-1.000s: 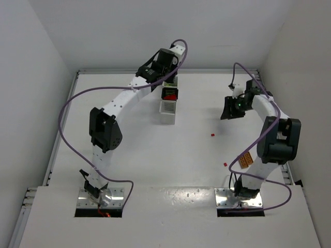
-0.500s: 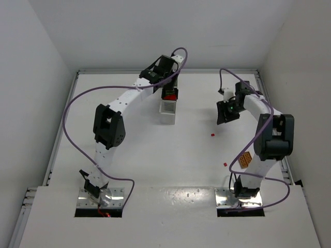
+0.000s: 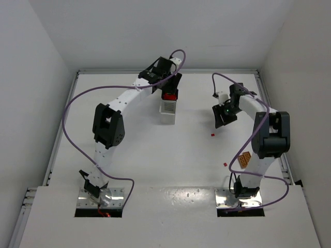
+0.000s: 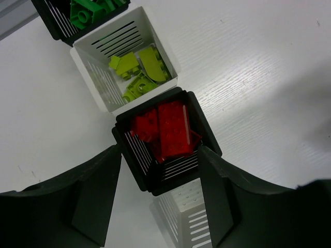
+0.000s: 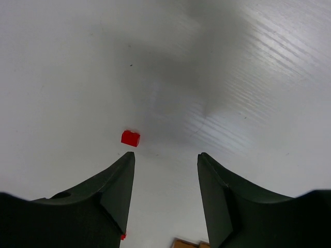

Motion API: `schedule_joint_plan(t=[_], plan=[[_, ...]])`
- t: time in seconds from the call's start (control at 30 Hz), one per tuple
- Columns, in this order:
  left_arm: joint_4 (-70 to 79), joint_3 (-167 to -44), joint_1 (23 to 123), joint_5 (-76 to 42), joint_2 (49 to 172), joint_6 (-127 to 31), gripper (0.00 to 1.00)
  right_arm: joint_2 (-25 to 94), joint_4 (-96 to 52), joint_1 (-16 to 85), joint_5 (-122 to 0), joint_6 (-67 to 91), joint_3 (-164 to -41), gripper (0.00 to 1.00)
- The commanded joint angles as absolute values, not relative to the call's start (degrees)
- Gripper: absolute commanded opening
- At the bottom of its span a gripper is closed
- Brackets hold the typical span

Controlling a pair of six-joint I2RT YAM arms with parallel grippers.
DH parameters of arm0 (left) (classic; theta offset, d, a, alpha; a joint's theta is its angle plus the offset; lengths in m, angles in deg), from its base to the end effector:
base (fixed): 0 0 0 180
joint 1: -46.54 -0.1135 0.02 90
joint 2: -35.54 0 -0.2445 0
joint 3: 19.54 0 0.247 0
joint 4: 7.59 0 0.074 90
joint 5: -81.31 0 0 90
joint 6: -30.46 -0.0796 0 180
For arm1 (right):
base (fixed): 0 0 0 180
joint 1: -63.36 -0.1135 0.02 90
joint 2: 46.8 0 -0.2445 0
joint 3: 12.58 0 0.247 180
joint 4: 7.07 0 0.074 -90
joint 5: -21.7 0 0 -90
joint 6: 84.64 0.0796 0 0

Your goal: Sort the legos into containers by color

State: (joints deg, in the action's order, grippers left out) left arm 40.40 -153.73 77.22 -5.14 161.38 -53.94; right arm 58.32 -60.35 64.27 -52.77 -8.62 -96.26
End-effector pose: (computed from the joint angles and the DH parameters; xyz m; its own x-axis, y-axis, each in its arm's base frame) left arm 0.4546 -0.2640 0.2497 -0.5917 0.2378 -0.7702 0.4125 0.9103 -0.0358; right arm 0.3537 0.0157 0.1139 -0.9226 -0.2181 -0.3181 -0.2866 0.9396 0.1870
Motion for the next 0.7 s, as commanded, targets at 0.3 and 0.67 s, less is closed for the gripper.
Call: schedule_joint_plan(t=[0.3,0.67], plan=[[39.3,-152.1,75.1,-4.6,154.7,-52.9,0.66,58.1,-57.5,61.7,-55.4,-12.9,-92.8,0.52],[39.3,-142.2,67.4,-4.0,143.5,-51.3,0.66,58.8,-58.7,58.1,-54.1,-11.4,-94.0,0.52]])
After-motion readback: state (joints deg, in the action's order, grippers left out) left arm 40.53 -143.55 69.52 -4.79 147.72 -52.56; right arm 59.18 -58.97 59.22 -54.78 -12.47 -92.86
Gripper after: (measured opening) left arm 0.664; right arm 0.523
